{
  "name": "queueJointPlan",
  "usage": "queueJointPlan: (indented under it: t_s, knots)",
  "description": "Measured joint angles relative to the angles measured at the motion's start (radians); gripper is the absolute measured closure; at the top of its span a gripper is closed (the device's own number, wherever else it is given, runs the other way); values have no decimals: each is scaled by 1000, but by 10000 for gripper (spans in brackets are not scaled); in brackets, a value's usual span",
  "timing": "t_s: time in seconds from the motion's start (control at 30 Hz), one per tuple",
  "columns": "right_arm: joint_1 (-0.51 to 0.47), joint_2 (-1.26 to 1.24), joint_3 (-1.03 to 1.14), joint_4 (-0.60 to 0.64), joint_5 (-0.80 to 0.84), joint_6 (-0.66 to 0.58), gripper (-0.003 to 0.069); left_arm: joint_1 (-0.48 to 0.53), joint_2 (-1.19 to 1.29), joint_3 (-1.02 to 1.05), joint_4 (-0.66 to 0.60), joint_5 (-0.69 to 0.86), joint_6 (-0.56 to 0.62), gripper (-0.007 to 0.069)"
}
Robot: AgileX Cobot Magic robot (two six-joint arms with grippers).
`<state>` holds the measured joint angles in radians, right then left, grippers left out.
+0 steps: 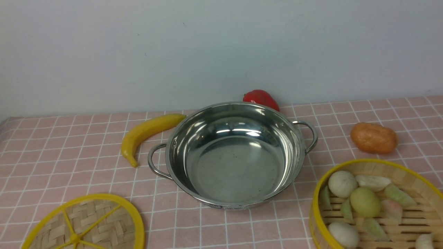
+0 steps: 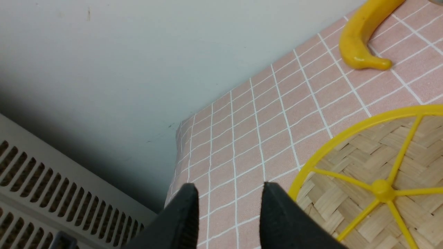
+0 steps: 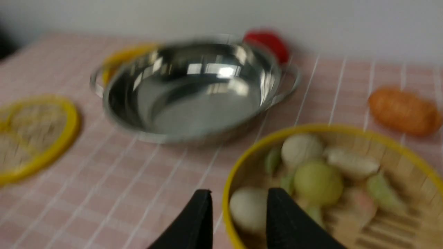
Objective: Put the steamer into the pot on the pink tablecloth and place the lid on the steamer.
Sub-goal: 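Reach for and grasp the rim of the bamboo steamer holding the buns with the right gripper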
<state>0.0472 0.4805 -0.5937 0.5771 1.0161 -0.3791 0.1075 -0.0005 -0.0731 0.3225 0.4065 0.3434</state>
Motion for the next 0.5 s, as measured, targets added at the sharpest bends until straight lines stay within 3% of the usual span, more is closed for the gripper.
queueJointPlan:
  t_s: [0.07,0.17,0.27,0.43,0.5]
  knots:
    - [0,166,-72,-6,165,-55,419,0,0,0,0,0,0,382]
    - [0,273,-118,-7,194,-126,419,0,0,0,0,0,0,382]
    - [16,416,-168,-11,200,-305,419,0,0,0,0,0,0,382]
    - [145,512,-177,-134,203,-351,419,0,0,0,0,0,0,382]
    - [241,551,-177,-252,208,-332,419,0,0,0,0,0,0,382]
